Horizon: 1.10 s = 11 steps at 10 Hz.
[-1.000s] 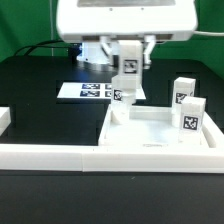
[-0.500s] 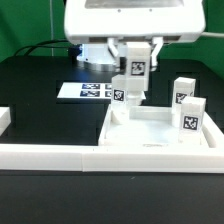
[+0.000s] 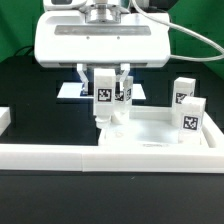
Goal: Assemble square table
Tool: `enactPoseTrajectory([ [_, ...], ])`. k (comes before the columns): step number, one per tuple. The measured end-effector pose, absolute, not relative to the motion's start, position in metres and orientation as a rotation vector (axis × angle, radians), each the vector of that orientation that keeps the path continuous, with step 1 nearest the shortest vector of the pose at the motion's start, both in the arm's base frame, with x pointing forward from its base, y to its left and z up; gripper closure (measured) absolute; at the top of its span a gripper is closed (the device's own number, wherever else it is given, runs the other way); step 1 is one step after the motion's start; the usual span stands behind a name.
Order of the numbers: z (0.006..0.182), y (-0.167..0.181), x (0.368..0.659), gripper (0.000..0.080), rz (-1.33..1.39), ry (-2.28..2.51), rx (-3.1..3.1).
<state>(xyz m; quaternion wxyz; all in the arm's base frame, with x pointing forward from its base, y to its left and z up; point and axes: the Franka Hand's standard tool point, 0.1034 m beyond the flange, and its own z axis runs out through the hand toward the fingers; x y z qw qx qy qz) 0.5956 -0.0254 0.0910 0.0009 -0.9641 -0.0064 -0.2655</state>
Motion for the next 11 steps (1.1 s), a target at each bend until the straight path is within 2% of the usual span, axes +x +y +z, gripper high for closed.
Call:
enactPoseTrajectory([
  [3, 0.082, -0.008, 0.594, 0.0511, -0.813, -0.040, -3.017],
  [11, 0.066, -0.006, 0.597, 0.0511, -0.865, -0.048, -3.011],
])
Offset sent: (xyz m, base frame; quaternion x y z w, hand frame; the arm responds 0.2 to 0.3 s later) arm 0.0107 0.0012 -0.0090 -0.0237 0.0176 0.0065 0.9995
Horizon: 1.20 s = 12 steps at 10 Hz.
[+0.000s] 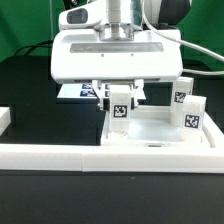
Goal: Assemble square table
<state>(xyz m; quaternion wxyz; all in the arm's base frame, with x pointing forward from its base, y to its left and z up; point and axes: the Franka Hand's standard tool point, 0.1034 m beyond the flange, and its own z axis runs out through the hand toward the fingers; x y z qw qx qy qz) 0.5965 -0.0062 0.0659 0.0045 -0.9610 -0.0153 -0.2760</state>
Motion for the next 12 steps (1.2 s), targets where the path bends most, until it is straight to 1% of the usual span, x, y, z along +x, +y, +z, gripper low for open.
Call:
enactPoseTrajectory([
  [6, 0.0664, -0.0053, 0.6006, 0.0511, -0.858, -0.040, -3.004],
  [7, 0.0657, -0.0053, 0.6003, 0.0433, -0.856, -0.040, -3.004],
  [8, 0.0651, -0.0052, 0.6000, 0.0254, -0.854, -0.041, -3.004],
  [9, 0.0650, -0.0052, 0.6000, 0.0254, -0.854, -0.040, -3.004],
  [10, 0.0650, -0.0052, 0.6000, 0.0171, -0.854, -0.041, -3.004],
  [12, 0.0650, -0.0052, 0.6000, 0.0156, -0.854, -0.041, -3.005],
])
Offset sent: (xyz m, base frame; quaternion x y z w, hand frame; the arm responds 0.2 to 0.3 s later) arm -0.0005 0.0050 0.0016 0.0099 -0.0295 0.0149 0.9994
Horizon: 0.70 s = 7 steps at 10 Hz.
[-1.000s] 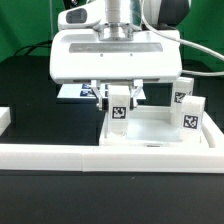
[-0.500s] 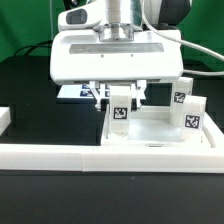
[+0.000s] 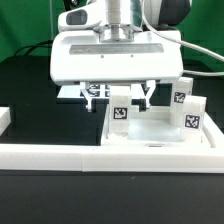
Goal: Assemble square table
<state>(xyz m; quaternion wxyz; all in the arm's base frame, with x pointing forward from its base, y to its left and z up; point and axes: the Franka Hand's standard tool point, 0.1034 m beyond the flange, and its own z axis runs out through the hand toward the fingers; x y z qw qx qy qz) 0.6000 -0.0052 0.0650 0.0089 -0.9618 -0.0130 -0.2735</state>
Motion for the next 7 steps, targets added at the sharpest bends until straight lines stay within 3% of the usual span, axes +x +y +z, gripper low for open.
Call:
enactPoseTrajectory([
  [5, 0.064, -0.006, 0.599, 0.0150, -0.812, -0.025, -3.009],
  [7, 0.083, -0.006, 0.597, 0.0150, -0.623, 0.085, -3.005],
])
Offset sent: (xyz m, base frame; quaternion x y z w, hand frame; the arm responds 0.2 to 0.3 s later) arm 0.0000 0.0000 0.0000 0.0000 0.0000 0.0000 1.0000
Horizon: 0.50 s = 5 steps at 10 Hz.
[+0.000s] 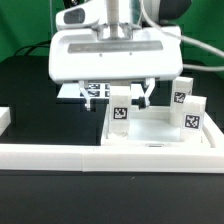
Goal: Assemble square table
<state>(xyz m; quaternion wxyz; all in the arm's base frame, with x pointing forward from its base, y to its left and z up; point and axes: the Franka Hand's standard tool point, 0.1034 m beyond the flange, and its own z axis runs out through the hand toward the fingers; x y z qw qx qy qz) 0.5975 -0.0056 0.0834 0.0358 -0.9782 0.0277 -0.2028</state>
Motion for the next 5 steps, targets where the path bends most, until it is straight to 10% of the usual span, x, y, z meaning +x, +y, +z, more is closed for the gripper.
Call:
enactPoseTrajectory([
  [5, 0.0858, 0.0110, 0.5954, 0.0150, -0.327, 0.283, -2.968],
])
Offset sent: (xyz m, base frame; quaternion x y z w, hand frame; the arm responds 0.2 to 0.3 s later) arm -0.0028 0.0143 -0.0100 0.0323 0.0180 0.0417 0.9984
